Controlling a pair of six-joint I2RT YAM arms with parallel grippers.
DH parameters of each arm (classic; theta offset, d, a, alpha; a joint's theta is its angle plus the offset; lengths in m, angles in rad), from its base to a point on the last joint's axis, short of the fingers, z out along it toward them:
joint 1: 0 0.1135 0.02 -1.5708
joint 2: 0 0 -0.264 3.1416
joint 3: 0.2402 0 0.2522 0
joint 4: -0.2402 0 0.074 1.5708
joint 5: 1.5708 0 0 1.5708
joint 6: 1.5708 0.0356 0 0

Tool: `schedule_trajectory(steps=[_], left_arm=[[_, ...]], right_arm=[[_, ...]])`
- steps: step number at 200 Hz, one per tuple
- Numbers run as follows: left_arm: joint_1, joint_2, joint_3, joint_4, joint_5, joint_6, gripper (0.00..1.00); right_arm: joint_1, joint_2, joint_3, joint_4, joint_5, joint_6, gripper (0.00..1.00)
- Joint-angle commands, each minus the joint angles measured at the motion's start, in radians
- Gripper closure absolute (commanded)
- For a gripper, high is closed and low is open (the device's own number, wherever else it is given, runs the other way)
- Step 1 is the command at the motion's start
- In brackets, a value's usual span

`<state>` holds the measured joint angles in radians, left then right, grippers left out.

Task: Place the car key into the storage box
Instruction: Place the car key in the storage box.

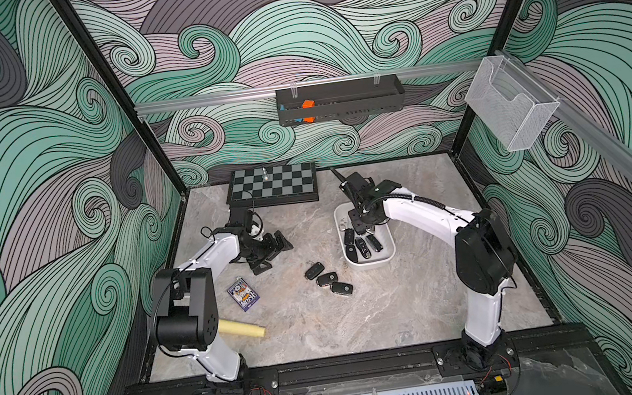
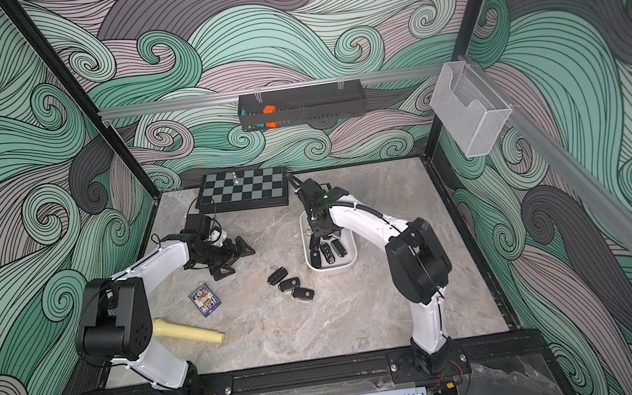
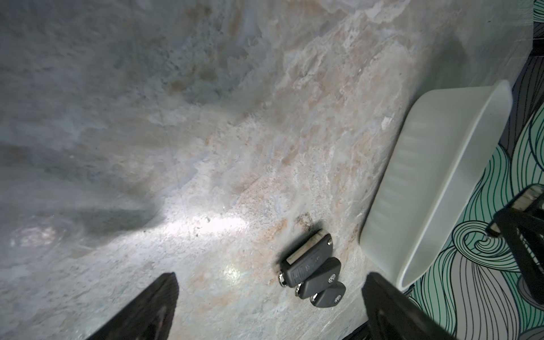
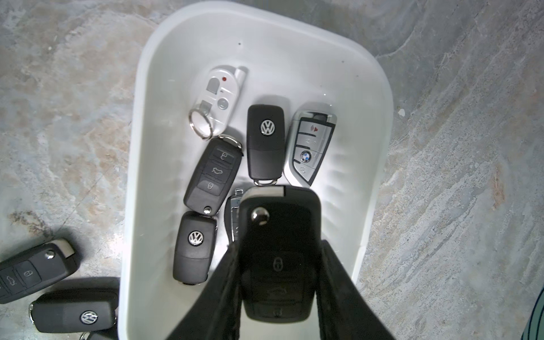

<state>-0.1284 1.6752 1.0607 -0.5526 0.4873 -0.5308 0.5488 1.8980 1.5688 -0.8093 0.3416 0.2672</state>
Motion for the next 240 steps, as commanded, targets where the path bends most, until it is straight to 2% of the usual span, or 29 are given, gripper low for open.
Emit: schedule_trajectory(steps=[1, 63, 126, 149, 189, 240], left_arm=[[-0.016, 0.013, 0.049, -0.002, 0.007, -0.024, 0.01], [-0.048, -0.023, 0.067, -0.07, -0.077, -0.013, 0.01], [-0.056, -0.091, 0.034, -0.13, -0.134, 0.011, 0.01], [-0.056, -0.113, 0.016, -0.136, -0.145, 0.011, 0.01], [-0.057, -0.141, 0.002, -0.142, -0.153, 0.006, 0.01], [-0.059, -0.171, -0.002, -0.161, -0.142, 0.019, 0.01]], right_arm=[[-0.047, 0.026, 0.007, 0.035, -0.081, 0.005, 0.71], [-0.122, 0.154, 0.073, 0.034, -0.206, 0.035, 0.69], [-0.124, 0.262, 0.136, 0.022, -0.201, 0.049, 0.68], [-0.125, 0.275, 0.138, 0.019, -0.206, 0.054, 0.62], [-0.125, 0.241, 0.133, 0.018, -0.207, 0.051, 0.47], [-0.119, 0.083, 0.045, 0.018, -0.235, 0.063, 0.43]])
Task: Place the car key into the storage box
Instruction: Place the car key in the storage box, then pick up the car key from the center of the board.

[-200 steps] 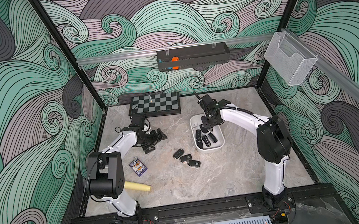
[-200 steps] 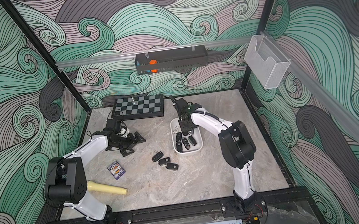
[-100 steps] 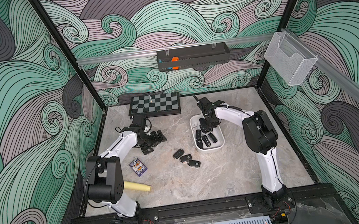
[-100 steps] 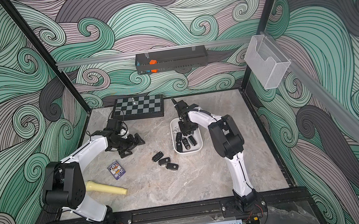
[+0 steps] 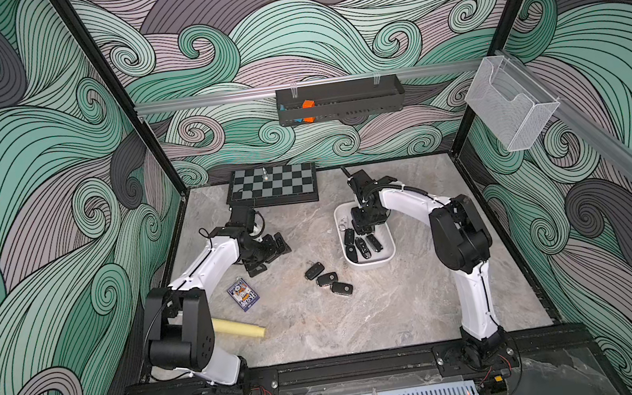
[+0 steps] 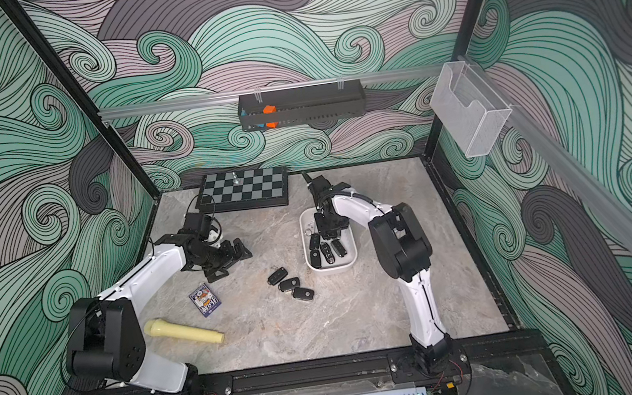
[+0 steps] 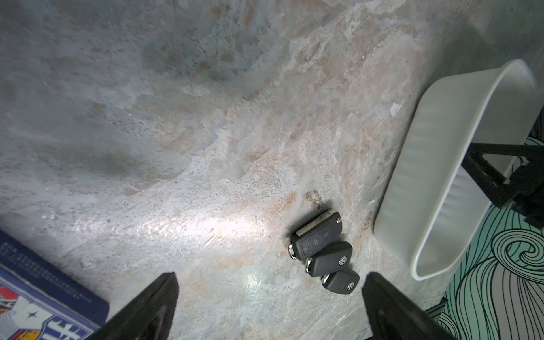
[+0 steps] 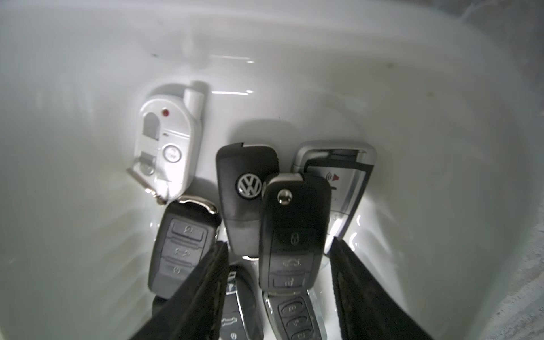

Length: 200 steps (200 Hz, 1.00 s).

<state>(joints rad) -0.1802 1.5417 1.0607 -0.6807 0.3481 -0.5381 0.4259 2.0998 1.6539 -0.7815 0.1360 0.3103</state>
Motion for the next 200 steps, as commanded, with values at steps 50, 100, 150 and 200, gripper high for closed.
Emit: schedule_trajectory(steps=[50, 100, 150, 200], left_arm=[[-0.02, -0.087, -0.065, -0.036, 0.018, 0.036, 0.01], [-0.046, -0.112, -0.126, -0.043, 0.033, 0.035, 0.02], [-0.067, -0.155, -0.136, -0.05, 0.032, 0.024, 0.02], [-0.071, -0.189, -0.17, -0.052, 0.019, 0.013, 0.02]], right_arm=[[0.048, -0.351, -0.264, 0.035, -0.098, 0.051, 0.42], [0.169, -0.56, -0.507, 0.125, -0.123, 0.075, 0.39], [0.322, -0.695, -0.655, 0.17, -0.139, 0.118, 0.35], [0.41, -0.746, -0.792, 0.241, -0.138, 0.072, 0.27]])
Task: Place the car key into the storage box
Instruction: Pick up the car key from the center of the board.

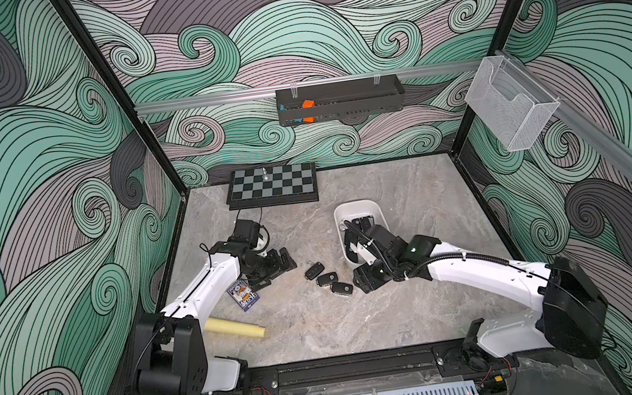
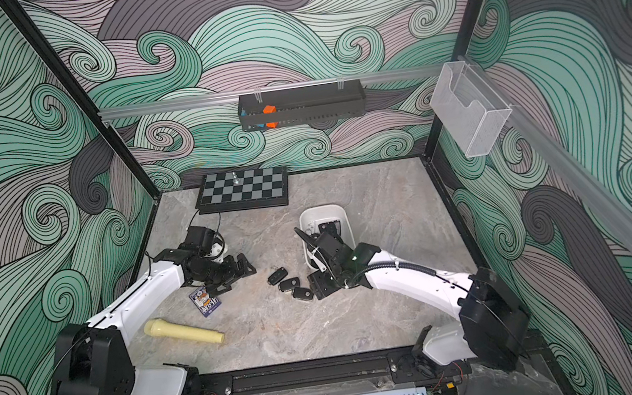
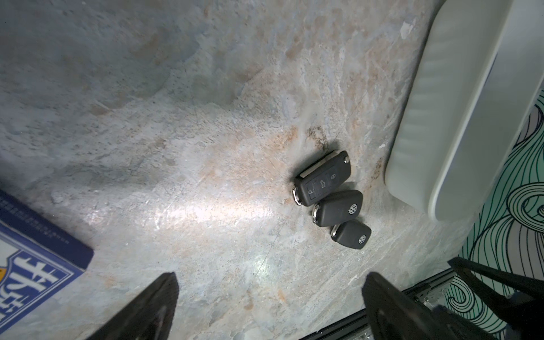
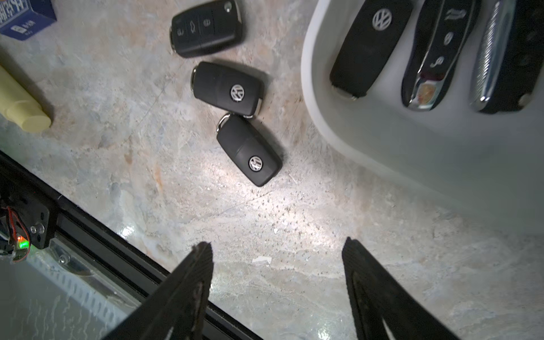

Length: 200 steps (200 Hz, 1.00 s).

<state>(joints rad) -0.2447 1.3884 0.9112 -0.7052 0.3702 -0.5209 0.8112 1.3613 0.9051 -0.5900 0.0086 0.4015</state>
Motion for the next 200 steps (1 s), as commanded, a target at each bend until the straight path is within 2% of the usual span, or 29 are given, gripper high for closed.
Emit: schedule_trajectory(steps=[1, 50, 86, 200], left_arm=[[-0.007, -0.037, -0.022, -0.028, -0.004, -0.004, 0.02], [-0.007, -0.087, -0.065, -0.033, -0.019, -0.006, 0.02], [-0.007, -0.108, -0.08, -0.034, -0.034, -0.001, 0.02], [-0.004, -0.148, -0.057, -0.098, -0.088, 0.048, 0.01]], right_arm=[[0.026, -0.006, -0.045, 0.049, -0.01, -0.021, 0.27], [0.065, 0.067, -0.059, 0.084, -0.013, -0.084, 0.24], [0.116, 0.152, -0.018, 0.08, 0.038, -0.161, 0.24], [0.135, 0.406, 0.146, 0.062, 0.093, -0.234, 0.25]])
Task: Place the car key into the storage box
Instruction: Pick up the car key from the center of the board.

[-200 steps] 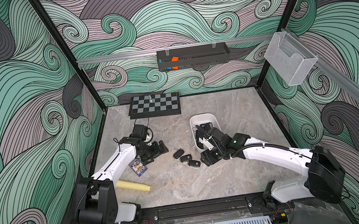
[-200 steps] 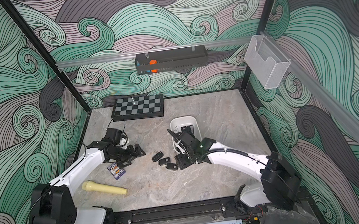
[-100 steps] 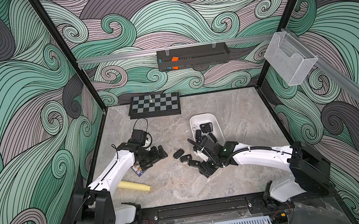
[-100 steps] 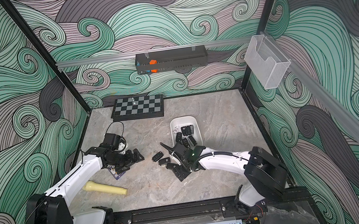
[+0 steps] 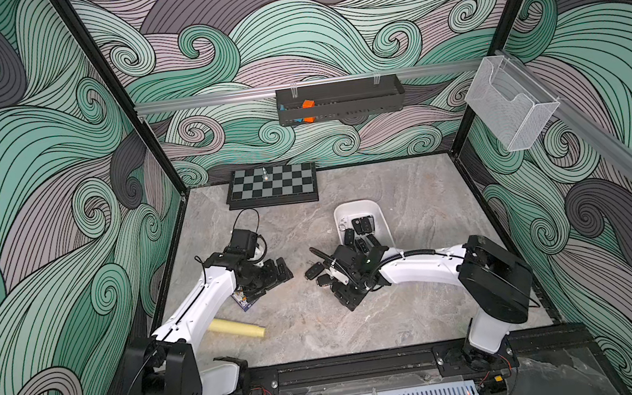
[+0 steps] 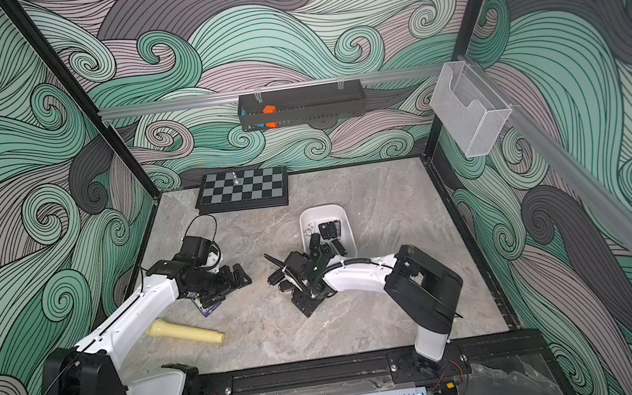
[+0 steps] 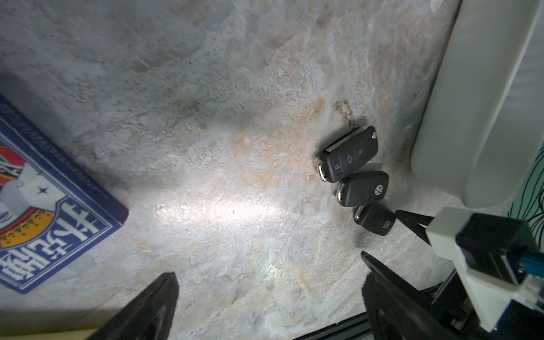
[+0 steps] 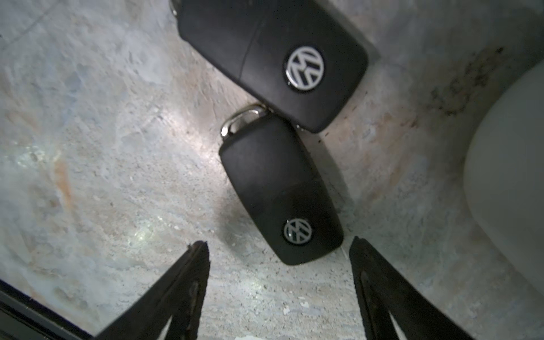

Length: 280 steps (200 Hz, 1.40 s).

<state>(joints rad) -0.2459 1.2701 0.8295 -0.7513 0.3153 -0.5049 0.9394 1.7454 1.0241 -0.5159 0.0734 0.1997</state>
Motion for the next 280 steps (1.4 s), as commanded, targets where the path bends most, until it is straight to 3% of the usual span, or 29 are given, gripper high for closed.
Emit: schedule_trajectory(steps=[1, 75, 172, 197, 280], left_arm=[[-0.004, -0.03, 0.026, -0.053, -0.035, 0.032, 0.01], [-0.003, -0.057, 0.017, -0.063, -0.084, 0.022, 0.01], [-0.003, -0.055, 0.019, -0.065, -0.084, 0.02, 0.01], [-0.004, -0.057, 0.018, -0.066, -0.084, 0.019, 0.01], [-0.003, 0.023, 0.029, -0.001, -0.013, 0.012, 0.01]], right_arm=[[0.007, 0.023, 0.027, -0.012, 0.028, -0.033, 0.25], [0.012, 0.09, 0.08, -0.032, 0.016, -0.074, 0.3], [0.031, 0.093, 0.085, -0.044, 0.014, -0.108, 0.64], [0.04, 0.086, 0.088, -0.047, 0.016, -0.121, 0.69], [0.045, -0.099, 0.059, -0.055, 0.008, -0.057, 0.75]])
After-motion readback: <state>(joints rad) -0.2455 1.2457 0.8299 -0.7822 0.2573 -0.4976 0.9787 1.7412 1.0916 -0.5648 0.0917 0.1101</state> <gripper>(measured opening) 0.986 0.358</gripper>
